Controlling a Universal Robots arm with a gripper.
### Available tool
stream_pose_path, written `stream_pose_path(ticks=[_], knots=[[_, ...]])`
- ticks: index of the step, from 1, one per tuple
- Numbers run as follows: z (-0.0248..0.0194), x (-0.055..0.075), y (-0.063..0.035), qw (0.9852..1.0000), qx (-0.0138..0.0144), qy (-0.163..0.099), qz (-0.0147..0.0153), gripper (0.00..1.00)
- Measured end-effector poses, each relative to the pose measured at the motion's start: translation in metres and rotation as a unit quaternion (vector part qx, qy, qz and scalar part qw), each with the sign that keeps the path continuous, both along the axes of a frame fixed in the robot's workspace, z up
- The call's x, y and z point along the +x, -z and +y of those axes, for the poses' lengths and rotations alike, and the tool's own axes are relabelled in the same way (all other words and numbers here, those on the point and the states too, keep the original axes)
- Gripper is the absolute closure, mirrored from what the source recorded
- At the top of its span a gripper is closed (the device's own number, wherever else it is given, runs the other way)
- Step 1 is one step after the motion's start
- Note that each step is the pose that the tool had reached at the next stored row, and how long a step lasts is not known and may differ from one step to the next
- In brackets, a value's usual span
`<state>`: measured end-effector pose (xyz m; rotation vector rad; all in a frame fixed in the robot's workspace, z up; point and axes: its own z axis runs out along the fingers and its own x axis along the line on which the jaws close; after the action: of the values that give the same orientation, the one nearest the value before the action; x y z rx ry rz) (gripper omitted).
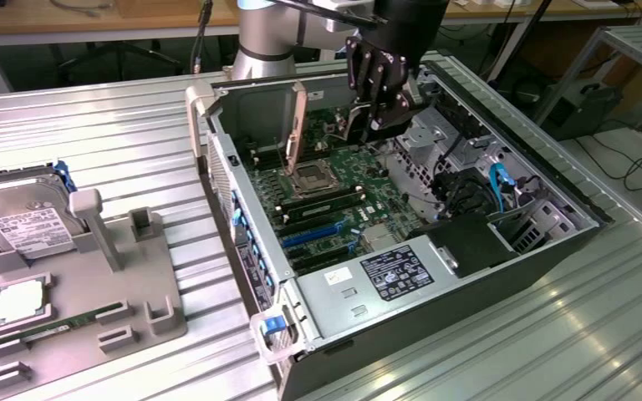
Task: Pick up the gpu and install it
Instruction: 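Insert the gpu into the slot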
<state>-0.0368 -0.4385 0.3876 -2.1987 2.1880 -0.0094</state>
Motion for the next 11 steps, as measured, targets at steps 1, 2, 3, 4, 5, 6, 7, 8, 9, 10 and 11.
stream_pose_path(ticks=[1,2,3,4,5,6,7,8,9,10,11], knots=[[0.0,0.0,0.0003,1.0,0.0,0.0,0.0,0.72],[0.0,0.0,0.0006,1.0,0.0,0.0,0.0,0.72],[0.0,0.0,0.0009,1.0,0.0001,0.0,0.0,0.72],[0.0,0.0,0.0013,1.0,0.0,0.0,0.0,0.72],[0.0,0.0,0.0016,1.0,0.0,0.0,0.0,0.72],[0.0,0.0,0.002,1.0,0.0,0.0,0.0,0.72],[0.0,0.0,0.0024,1.0,0.0,0.0,0.0,0.72],[0.0,0.0,0.0029,1.0,0.0001,0.0,0.0,0.72],[0.0,0.0,0.0032,1.0,0.0,0.0,0.0,0.72],[0.0,0.0,0.0037,1.0,0.0,0.0,0.0,0.72],[0.0,0.0,0.0041,1.0,0.0,0.0,0.0,0.72]])
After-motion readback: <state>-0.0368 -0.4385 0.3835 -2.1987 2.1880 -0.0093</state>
